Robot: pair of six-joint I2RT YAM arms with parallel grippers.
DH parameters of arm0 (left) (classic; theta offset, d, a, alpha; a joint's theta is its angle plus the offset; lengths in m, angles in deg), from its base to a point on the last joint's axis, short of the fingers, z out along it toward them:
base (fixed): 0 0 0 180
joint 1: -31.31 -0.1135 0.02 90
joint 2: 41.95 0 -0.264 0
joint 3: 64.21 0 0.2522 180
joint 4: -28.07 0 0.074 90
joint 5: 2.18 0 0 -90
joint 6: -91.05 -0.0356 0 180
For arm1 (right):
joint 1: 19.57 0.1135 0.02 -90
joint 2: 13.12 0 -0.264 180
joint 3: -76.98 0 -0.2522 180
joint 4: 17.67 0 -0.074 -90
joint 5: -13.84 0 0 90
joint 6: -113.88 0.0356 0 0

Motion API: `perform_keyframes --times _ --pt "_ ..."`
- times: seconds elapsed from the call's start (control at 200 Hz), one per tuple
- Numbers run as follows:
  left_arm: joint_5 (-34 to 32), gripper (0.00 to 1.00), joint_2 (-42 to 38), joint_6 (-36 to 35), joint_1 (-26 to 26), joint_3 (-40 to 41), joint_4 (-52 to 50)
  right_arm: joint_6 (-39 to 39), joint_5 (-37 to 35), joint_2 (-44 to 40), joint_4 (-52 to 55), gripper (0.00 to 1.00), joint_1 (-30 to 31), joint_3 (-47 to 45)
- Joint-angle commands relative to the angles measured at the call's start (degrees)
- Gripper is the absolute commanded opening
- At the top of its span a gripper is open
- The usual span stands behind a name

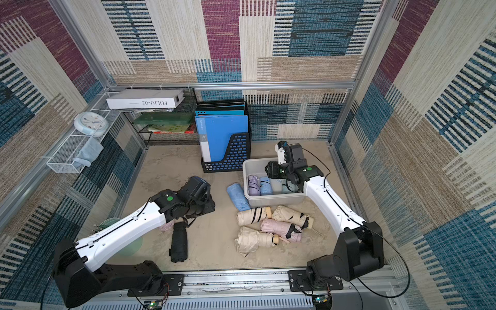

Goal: Put the umbrella into the storage box
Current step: Pick up the umbrella from the center of the board.

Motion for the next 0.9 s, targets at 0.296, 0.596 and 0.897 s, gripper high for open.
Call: perform_keyframes --times 0.296,0.596,0.897 --pt "-3.84 0.98 -6.76 3.34 -0.28 14.18 -8.53 5.63 -4.29 -7.06 -2.44 0.64 12.87 -6.16" --pt "-4.48 0.99 -8.09 4.01 -2.96 23.23 -0.14 8.59 -6.51 -12.09 -2.96 0.65 18.13 -11.14" --pt "-5.51 0.99 -5.42 -1.2 -7.75 25.48 3.71 8.61 -5.67 -13.54 -2.85 0.64 19.14 -12.8"
